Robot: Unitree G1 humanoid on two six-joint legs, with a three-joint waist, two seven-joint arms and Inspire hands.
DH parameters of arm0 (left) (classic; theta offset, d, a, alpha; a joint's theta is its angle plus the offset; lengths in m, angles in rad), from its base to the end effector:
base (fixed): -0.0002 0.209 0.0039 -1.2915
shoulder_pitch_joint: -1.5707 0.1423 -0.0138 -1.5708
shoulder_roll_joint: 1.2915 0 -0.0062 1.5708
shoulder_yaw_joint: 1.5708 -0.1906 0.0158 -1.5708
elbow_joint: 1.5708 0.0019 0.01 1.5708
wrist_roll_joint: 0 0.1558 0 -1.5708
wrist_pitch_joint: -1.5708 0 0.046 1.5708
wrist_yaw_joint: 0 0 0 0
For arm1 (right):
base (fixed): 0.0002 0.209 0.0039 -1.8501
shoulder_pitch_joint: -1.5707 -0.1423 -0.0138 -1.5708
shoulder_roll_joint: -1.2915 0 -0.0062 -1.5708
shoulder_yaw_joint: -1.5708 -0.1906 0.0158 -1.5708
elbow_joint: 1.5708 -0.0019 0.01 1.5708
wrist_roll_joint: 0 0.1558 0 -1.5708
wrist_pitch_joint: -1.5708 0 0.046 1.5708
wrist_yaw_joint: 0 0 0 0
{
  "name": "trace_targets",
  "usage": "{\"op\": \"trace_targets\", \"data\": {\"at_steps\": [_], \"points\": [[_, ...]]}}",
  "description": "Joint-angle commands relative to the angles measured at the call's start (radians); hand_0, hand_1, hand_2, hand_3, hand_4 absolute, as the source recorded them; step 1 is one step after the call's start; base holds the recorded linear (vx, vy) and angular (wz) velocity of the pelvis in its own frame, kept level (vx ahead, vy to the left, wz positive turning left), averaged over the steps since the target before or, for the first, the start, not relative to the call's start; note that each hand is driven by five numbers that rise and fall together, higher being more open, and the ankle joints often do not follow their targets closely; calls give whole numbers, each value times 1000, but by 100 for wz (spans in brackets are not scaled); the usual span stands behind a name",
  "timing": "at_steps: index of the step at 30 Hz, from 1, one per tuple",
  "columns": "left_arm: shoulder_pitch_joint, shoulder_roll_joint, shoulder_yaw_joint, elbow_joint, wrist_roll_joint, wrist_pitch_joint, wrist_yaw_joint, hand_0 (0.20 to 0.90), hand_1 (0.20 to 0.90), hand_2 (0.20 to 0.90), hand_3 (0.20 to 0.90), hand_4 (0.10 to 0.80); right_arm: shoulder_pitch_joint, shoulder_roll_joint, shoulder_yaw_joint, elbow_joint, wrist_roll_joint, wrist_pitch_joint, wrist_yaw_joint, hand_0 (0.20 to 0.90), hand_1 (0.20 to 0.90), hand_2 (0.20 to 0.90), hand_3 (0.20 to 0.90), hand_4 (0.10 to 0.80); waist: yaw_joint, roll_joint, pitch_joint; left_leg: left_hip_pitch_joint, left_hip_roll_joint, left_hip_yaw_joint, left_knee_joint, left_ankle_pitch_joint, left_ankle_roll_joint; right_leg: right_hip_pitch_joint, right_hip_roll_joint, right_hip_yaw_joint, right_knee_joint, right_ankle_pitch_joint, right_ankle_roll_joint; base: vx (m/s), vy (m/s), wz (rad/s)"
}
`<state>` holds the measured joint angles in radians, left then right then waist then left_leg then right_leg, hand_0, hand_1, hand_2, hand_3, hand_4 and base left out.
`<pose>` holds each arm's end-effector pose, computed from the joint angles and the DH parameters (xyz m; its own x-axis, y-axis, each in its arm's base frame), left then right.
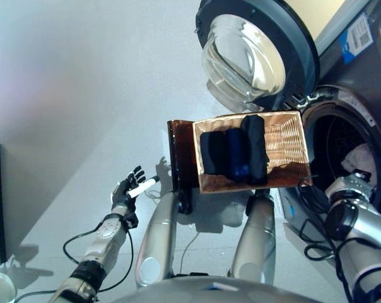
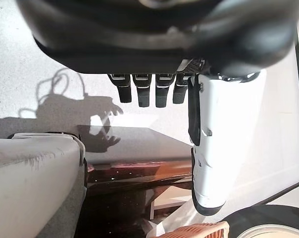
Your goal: Pick up the clothes and place them into the washing machine
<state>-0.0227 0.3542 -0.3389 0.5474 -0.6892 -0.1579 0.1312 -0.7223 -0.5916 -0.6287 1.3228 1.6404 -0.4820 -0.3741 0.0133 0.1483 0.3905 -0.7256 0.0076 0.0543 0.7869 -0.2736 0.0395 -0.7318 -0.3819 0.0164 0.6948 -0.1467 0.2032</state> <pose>0.1880 0.1969 -0.0587 0.8839 0.0704 -0.4623 -0.1616 0.9737 -0.1607 0.2651 -0.3710 0.0529 0.2310 -0.6998 -0.6759 0.3864 -0.5716 0.7239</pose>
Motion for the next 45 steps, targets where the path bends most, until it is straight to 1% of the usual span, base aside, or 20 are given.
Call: {"op": "trace_targets", "data": {"at_steps": [1,7,9,13,15,17,20,21,22,23,24,25,27,30,31,38,40,41,43,45], "points": [[38,64,31,-24,-18,-42,16,900,900,900,900,800,3,-95,36,-3,-9,-88,23,900,900,900,900,800,2,-33,-53,87,139,-131,-56,-1,-172,70,-33,45,-22,25,-5,0,0,0],[36,67,32,-26,-22,-42,14,900,900,900,900,800,-6,-72,46,-13,12,-85,42,900,900,900,900,800,4,-38,-52,92,136,-129,-67,6,-173,85,-35,41,-44,39,-2,0,0,0],[41,70,37,-41,-21,-46,11,900,900,900,900,800,-7,-48,81,-46,-9,-61,68,900,900,900,900,800,4,-42,-53,100,136,-125,-82,13,-174,90,-33,42,-57,47,-2,0,0,0],[48,73,45,-41,-18,-55,8,900,900,900,900,800,8,-35,173,-53,-130,15,76,900,900,900,900,800,8,-56,-46,120,138,-119,-112,31,-177,110,-32,37,-80,63,1,-8,-4,-1],[40,80,47,-35,-10,-58,0,900,900,900,900,800,24,-40,247,-5,-237,95,71,900,900,900,900,800,10,-64,-43,132,140,-116,-129,43,-181,123,-32,29,-98,71,0,-14,-9,-2],[42,79,49,-33,-7,-61,-7,900,900,900,900,800,37,-28,288,0,-297,124,74,900,900,900,900,800,10,-69,-39,148,143,-114,-154,56,-184,141,-30,20,-122,85,1,-18,-27,-4],[39,77,51,-25,-1,-62,-19,900,900,900,900,800,59,22,327,9,-310,154,103,900,900,900,900,800,10,-78,-36,173,148,-111,-202,83,-192,173,-27,6,-173,109,3,-8,-35,-5],[36,75,55,-17,4,-60,-22,900,900,900,900,800,66,35,347,14,-348,170,106,900,900,900,900,800,11,-80,-37,184,149,-109,-222,94,-194,186,-26,-1,-192,117,4,7,-33,-3],[36,74,59,-14,10,-64,-26,900,900,900,900,800,85,64,397,13,-432,193,106,900,900,900,900,800,16,-84,-42,204,148,-105,-258,111,-198,204,-23,-11,-223,133,6,0,0,0],[38,75,60,-14,10,-64,-26,900,900,900,900,800,86,66,398,9,-435,193,103,900,900,900,900,800,14,-84,-40,209,148,-105,-264,114,-198,210,-23,-13,-228,136,6,8,-24,-3],[36,71,63,-10,14,-68,-27,900,900,900,900,800,101,79,447,11,-528,219,105,900,900,900,900,800,16,-87,-42,225,148,-103,-290,128,-200,223,-22,-17,-250,150,8,0,0,0],[34,72,64,-5,22,-71,-25,900,900,900,900,800,111,86,464,7,-568,226,99,900,900,900,900,800,17,-89,-42,229,149,-104,-299,133,-201,231,-22,-21,-261,156,9,-9,-33,2],[26,71,70,4,43,-77,-29,900,900,900,900,800,125,110,578,9,-781,273,100,900,900,900,900,800,23,-93,-41,242,149,-104,-325,152,-203,246,-24,-32,-284,173,9,-12,-40,6],[19,65,88,1,55,-95,-25,900,900,900,900,800,134,165,668,-33,-914,279,95,900,900,900,900,800,26,-97,-42,251,144,-103,-352,169,-202,259,-27,-43,-307,189,12,-2,-12,1],[15,62,91,7,60,-94,-23,900,900,900,900,800,141,176,676,-34,-925,283,96,900,900,900,900,800,26,-99,-44,253,144,-105,-356,170,-201,265,-28,-45,-315,190,12,0,0,0],[-5,34,100,34,85,-111,-4,900,900,900,900,800,138,250,821,-83,-1202,308,54,900,900,900,900,800,29,-99,-45,260,140,-104,-374,186,-202,280,-34,-56,-340,213,17,0,0,0],[-9,32,99,29,92,-119,2,900,900,900,900,800,129,254,840,-72,-1267,320,29,900,900,900,900,800,31,-97,-43,260,138,-105,-375,187,-201,284,-38,-63,-344,215,18,0,0,0],[-9,32,99,29,92,-119,2,900,900,900,900,800,129,254,840,-72,-1267,320,29,900,900,900,900,800,31,-97,-43,260,138,-105,-375,187,-201,285,-38,-63,-344,215,18,-8,-4,4],[-10,37,97,13,97,-120,8,900,900,900,900,800,102,243,841,-11,-1332,351,3,900,900,900,900,800,43,-89,-43,253,133,-111,-368,186,-200,293,-43,-71,-344,212,21,-13,10,9],[-7,45,93,-9,101,-121,6,900,900,900,900,800,81,233,852,5,-1385,371,-9,900,900,900,900,800,50,-84,-40,246,130,-114,-358,185,-199,293,-46,-73,-338,210,22,-15,9,16]]}}
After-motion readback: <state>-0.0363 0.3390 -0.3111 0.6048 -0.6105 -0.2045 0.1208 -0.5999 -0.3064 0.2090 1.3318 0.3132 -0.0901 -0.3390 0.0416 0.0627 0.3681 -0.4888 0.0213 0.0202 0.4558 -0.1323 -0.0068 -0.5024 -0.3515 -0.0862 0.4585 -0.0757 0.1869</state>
